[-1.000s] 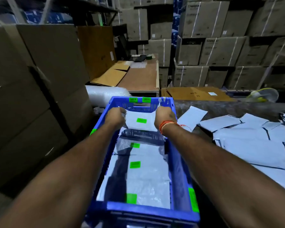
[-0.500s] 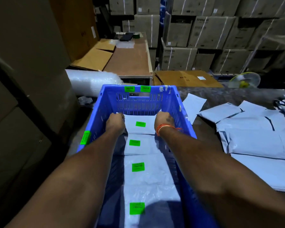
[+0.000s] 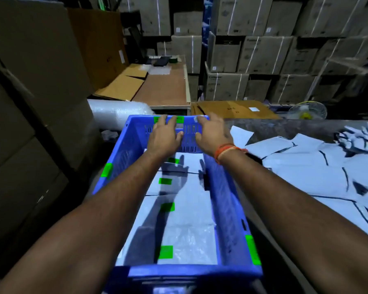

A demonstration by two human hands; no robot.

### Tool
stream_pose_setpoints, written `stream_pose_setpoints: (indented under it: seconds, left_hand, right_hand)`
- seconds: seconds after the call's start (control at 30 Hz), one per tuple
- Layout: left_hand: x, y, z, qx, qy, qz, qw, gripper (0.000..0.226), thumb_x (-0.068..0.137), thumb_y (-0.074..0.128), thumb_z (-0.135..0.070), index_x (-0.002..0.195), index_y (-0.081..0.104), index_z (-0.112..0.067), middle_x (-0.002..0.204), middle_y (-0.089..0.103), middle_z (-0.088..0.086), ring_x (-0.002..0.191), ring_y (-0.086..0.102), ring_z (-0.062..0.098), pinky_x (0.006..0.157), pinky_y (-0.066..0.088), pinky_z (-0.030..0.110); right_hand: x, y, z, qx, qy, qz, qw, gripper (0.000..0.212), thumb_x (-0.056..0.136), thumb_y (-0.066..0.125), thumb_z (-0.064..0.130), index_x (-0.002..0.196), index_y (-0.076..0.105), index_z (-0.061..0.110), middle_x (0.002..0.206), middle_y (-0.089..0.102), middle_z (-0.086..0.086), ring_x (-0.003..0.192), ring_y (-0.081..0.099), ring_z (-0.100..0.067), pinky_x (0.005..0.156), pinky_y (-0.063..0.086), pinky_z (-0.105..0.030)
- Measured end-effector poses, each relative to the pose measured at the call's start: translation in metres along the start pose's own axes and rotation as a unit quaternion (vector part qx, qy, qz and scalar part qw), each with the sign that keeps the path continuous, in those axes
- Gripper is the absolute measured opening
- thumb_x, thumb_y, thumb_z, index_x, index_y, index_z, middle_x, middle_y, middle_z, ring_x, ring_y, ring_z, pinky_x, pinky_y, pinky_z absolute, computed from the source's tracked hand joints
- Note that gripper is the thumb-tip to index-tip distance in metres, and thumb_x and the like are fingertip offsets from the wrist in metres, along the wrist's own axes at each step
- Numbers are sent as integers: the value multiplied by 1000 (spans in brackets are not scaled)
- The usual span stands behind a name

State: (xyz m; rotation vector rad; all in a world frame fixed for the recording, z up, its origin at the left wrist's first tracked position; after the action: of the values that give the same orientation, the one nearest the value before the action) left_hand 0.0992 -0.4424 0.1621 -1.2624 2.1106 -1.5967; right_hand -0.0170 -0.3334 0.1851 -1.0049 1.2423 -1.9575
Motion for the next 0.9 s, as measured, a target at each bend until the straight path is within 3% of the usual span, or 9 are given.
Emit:
stream_pose_setpoints:
  seconds: [0.1,0.2,0.47,0.67,0.9]
  left_hand:
    - [-23,-17,-71,34,84,-43,995,64,97,54,-41,154,35,-16,161,24,19,147,25,38,115,32,50]
    - [-52,-12,-148,79,142,-32,986,63,97,53,-43,151,36,-17,164,15,18,150,16,39,117,28,52]
    - [-115,84,-331,129,194,44,971,59,98,51,-47,148,38,-19,163,15,18,149,13,38,117,25,55]
    - [-158,205,-342,143,105,177,968,63,99,52,-41,153,30,-18,165,9,20,150,11,43,116,27,54]
    - [-208,267,-333,142,35,261,954,65,98,52,-45,154,27,-22,158,21,20,141,26,44,110,35,51]
  right_hand:
    - [-42,-40,-46,1,0,-64,998,66,93,55,30,154,32,23,161,22,-13,147,22,-32,116,30,-49]
    - [-90,-57,-108,-31,25,-86,996,69,93,56,31,156,27,26,163,19,-10,149,18,-32,113,31,-52]
    - [-186,-52,-283,-82,61,-21,995,68,94,55,32,155,28,24,161,21,-17,148,18,-37,111,31,-51]
    - [-235,-19,-392,-116,51,100,987,71,93,53,38,156,24,24,161,23,-16,146,21,-35,114,32,-48]
    - [-271,9,-432,-112,-25,204,972,74,93,52,43,157,16,30,164,13,-9,150,12,-31,115,22,-52]
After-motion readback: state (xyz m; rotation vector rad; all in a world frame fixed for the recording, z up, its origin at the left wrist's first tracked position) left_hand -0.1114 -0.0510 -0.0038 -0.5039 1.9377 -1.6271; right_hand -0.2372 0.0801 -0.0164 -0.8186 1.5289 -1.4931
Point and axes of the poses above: each hand's wrist, its own x-axis towards the middle knuckle, its own y-axis out of the palm, z = x × y, the point moved 5 cm from there along x, towards the middle knuckle
